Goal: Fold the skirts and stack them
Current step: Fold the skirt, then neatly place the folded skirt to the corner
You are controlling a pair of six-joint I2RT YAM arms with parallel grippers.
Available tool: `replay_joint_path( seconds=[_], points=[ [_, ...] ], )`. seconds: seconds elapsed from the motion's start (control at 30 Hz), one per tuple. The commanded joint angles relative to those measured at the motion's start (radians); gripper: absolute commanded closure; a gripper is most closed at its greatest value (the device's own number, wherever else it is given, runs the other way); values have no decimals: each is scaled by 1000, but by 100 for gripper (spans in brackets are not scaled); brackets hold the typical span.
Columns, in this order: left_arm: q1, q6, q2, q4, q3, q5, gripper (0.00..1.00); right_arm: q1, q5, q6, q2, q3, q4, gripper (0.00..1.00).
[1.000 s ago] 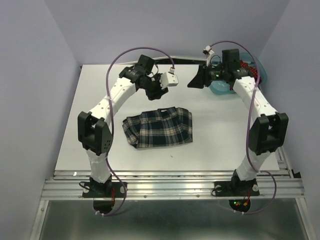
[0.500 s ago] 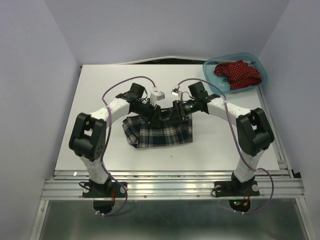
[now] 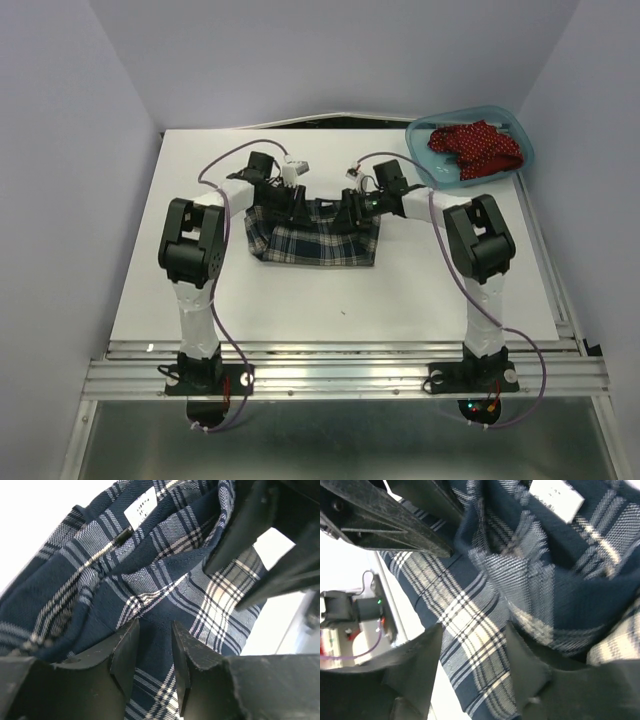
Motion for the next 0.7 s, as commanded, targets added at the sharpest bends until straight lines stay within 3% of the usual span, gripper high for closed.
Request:
replay_joint_path(
  seconds=[0.0, 0.07, 0.3, 0.37, 0.4, 0.53, 0.67],
  points=[
    [21, 132, -66, -67, 80, -157, 53, -10, 90, 9, -38, 92, 21, 37],
    [21, 184, -159, -101, 96, -173, 49, -10, 92, -4, -109, 129, -17, 32],
    [5, 654, -365, -366, 185, -312, 39, -10, 90, -90, -281, 186, -135, 20],
    [-20, 817, -399, -458, 195, -343, 35, -10, 102, -128, -325, 171, -175, 14],
    [-32, 860, -410, -481, 187, -379, 35, -10, 121, -139, -357, 165, -187, 5],
    [-167, 1038, -464, -451, 89, -523, 32, -34, 165, -197, -435, 107, -241, 0],
    [-228, 1119, -433, -405, 76, -552, 21, -66, 177, -251, -494, 71, -307, 0]
  ],
)
